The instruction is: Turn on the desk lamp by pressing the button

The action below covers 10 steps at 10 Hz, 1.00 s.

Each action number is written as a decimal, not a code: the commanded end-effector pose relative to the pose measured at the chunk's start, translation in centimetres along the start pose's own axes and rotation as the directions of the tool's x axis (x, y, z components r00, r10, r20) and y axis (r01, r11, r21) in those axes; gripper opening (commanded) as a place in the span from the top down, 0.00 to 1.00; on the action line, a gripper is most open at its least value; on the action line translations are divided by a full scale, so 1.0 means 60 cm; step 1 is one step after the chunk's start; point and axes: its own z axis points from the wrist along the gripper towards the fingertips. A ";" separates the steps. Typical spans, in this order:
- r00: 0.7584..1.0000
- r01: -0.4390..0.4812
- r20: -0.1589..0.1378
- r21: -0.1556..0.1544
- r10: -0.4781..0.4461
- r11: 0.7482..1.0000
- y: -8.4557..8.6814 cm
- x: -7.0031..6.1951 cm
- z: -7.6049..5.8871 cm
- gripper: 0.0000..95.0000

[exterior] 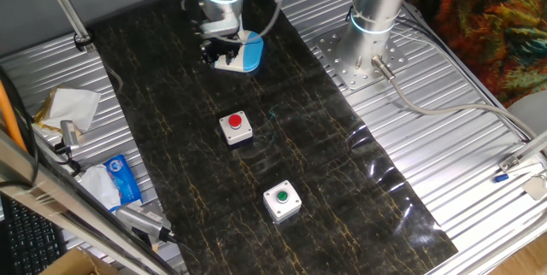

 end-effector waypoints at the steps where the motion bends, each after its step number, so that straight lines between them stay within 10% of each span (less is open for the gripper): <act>1: 0.704 0.696 0.015 0.182 -0.710 0.695 -0.002 -0.001 0.001 0.60; 6: 0.787 0.604 0.029 0.171 -0.617 0.778 -0.013 -0.012 0.005 0.60; 7: 0.798 0.591 0.028 0.167 -0.603 0.789 -0.018 -0.017 0.006 0.80; 10: 0.869 0.484 0.040 0.137 -0.493 0.864 -0.049 -0.016 -0.002 1.00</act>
